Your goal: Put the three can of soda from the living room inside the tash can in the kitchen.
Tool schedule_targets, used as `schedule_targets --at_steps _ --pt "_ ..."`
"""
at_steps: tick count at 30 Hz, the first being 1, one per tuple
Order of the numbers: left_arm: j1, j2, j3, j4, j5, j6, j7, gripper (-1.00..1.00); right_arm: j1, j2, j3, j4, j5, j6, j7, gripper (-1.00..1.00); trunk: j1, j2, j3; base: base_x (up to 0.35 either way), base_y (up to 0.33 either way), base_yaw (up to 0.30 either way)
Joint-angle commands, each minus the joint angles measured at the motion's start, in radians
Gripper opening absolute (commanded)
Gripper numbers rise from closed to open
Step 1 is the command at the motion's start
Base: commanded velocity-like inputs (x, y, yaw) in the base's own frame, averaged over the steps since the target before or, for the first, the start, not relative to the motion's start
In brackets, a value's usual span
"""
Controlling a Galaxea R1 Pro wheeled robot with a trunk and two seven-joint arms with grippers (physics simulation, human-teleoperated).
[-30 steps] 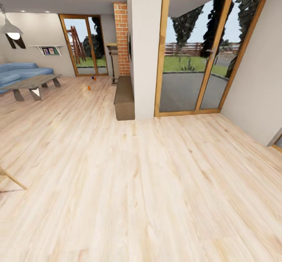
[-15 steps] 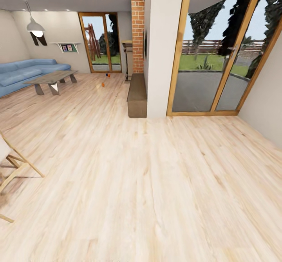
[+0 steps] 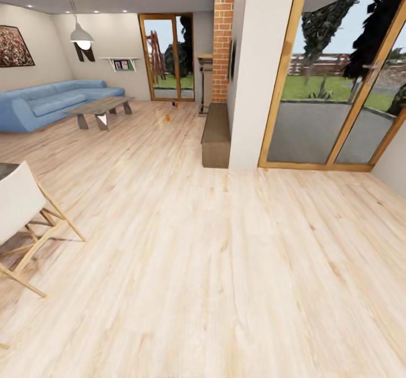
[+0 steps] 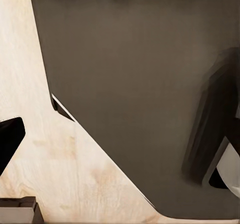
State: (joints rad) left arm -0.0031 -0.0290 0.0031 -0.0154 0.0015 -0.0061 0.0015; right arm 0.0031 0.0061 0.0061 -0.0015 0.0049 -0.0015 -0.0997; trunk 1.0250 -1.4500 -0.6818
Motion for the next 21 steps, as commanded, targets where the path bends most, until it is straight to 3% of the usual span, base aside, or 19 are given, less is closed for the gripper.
schedule_targets --at_steps 1,13,21 --pt "0.0 0.0 0.0 0.0 0.0 0.0 0.0 1.0 0.0 0.0 0.0 0.0 0.0 0.0 0.0 1.0 0.0 0.0 -0.001 0.0 0.0 0.226" --pt "0.0 -0.002 0.0 0.0 0.0 -0.001 0.0 1.0 0.0 0.0 -0.002 0.0 0.002 0.0 0.001 1.0 0.0 0.0 -0.013 0.015 0.0 0.226" --pt "0.0 -0.002 0.0 0.0 0.0 -0.001 0.0 1.0 0.0 -0.003 -0.004 0.0 -0.002 -0.001 0.004 1.0 0.0 0.0 -0.018 0.245 0.0 0.125"
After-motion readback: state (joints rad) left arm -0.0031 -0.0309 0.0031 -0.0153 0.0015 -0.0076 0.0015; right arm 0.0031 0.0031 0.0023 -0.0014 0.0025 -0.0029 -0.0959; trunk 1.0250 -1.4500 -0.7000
